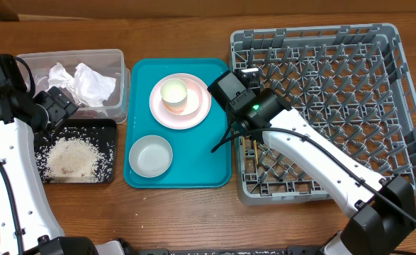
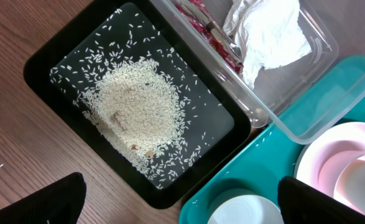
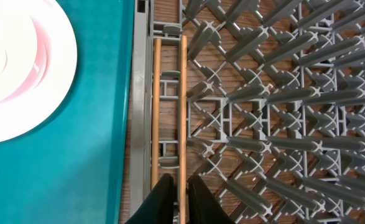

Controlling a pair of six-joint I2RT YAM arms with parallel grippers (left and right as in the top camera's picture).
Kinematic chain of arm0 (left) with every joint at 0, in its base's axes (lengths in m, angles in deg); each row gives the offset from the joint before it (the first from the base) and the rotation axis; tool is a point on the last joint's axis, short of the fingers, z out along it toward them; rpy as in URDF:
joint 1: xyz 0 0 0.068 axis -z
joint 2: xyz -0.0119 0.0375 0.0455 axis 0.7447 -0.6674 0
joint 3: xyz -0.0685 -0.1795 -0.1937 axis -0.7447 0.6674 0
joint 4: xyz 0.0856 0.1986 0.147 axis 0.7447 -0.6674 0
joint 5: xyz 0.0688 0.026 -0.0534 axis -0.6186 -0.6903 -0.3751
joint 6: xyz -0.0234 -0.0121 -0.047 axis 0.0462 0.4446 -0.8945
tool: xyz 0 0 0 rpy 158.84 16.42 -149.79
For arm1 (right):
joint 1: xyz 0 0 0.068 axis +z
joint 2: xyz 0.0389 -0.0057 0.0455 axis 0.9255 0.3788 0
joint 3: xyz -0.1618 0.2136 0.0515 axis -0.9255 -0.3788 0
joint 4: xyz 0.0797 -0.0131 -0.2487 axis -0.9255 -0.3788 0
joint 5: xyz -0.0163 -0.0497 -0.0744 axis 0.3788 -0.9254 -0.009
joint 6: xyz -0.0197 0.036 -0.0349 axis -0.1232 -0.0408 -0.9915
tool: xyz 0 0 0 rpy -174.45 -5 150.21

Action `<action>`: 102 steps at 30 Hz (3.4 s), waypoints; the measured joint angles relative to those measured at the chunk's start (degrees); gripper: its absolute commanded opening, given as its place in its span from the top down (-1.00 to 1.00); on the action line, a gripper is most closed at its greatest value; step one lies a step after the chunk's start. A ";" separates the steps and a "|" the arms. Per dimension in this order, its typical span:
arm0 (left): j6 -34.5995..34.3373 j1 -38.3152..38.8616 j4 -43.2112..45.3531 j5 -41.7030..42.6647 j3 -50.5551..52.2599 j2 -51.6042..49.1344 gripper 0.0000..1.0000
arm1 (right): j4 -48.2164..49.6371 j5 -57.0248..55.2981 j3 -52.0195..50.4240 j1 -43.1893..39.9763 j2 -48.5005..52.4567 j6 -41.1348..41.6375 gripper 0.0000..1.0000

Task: Sort waste into correct bins and load items into the dishwasher
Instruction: 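Carry the chopstick right and drop it into the grey dish rack, then move the right gripper left over the grey bowl on the teal tray, then lower the right gripper onto the grey bowl rim and grasp it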

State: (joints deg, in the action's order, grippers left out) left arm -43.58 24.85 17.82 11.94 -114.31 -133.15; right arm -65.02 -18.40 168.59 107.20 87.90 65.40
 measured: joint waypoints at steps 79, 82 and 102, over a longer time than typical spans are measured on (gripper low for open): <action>0.00 0.00 0.00 0.00 0.00 0.00 -1.00 | 18.05 25.40 1.70 13.46 16.39 -2.89 0.44; 0.00 0.00 0.00 0.00 0.00 0.00 -0.99 | 17.29 27.45 1.70 13.53 16.35 -3.41 0.44; 0.00 0.00 0.00 0.00 0.00 0.00 -1.00 | 17.81 29.38 1.70 18.75 16.35 -13.00 0.21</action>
State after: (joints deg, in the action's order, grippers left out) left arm -43.58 24.85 17.82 11.94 -114.31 -133.15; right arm -47.21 10.97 170.29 125.96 104.25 52.40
